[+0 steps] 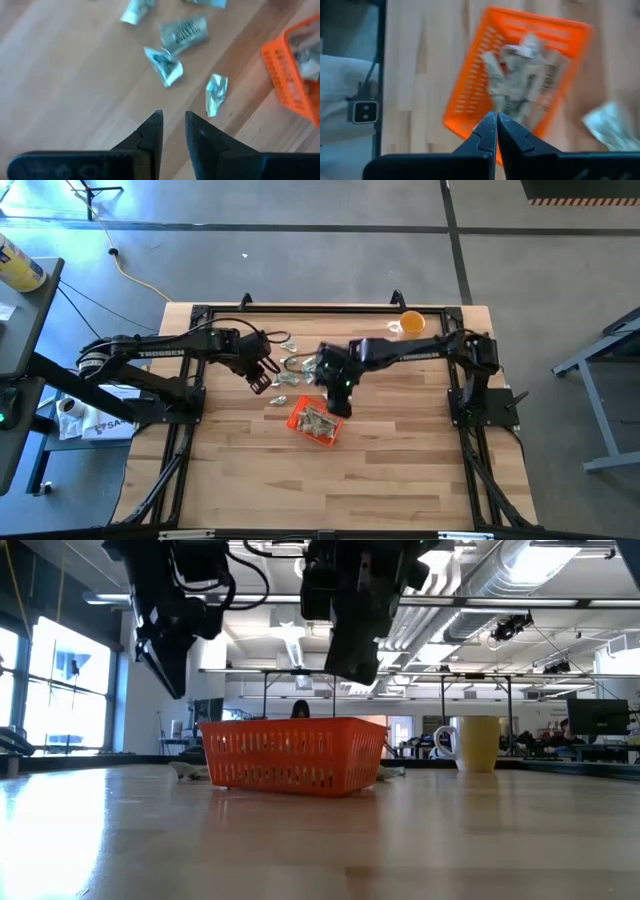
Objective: Pick and place Stevia / Truvia into bins
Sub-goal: Put the stevia packet into the orange bin
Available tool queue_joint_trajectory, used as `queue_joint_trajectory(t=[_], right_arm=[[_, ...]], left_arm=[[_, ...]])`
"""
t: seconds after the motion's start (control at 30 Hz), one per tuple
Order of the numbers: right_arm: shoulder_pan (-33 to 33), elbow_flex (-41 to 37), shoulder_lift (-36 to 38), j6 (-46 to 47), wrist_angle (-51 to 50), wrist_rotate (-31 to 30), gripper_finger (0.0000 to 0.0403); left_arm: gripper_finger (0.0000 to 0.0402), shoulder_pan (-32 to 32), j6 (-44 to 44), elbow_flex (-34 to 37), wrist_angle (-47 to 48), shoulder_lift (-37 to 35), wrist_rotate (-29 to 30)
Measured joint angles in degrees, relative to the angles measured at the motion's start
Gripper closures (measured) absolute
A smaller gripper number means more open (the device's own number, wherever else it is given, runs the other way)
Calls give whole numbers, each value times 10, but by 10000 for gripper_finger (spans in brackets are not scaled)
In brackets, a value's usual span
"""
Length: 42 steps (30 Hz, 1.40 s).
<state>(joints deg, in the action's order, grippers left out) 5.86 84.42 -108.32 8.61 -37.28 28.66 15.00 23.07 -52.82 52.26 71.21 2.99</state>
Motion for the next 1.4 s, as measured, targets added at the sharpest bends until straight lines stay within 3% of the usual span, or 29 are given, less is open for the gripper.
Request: queue_joint_trajectory(t=[0.1, 0.27, 0.37, 0.53, 0.67, 0.8, 1.2, 1.3, 1.4], right_arm=[[-18, 0, -8, -21, -9, -40, 400], [-23, -1, 19, -18, -67, -269, 390], [8, 0, 37, -16, -114, -333, 361], [72, 0, 33, -23, -142, -328, 261], [105, 0, 3, -60, -124, -319, 167], [127, 0, -44, -95, -128, -321, 114], [206, 0, -111, -84, -126, -312, 132], [207, 2, -125, -82, -144, -298, 143], [191, 3, -138, -67, -147, -327, 159]], left_arm=[[286, 0, -4, 0, 0, 31, -12], [286, 0, 42, 0, 6, 47, -14], [286, 0, 78, 0, 10, 34, -25], [286, 0, 96, 0, 38, 15, -25], [286, 0, 60, 0, 58, 12, -22], [286, 0, 31, 0, 62, 12, -9], [286, 0, -27, 0, 53, 12, 40], [286, 0, -44, 0, 53, 12, 41], [286, 0, -49, 0, 52, 12, 42]])
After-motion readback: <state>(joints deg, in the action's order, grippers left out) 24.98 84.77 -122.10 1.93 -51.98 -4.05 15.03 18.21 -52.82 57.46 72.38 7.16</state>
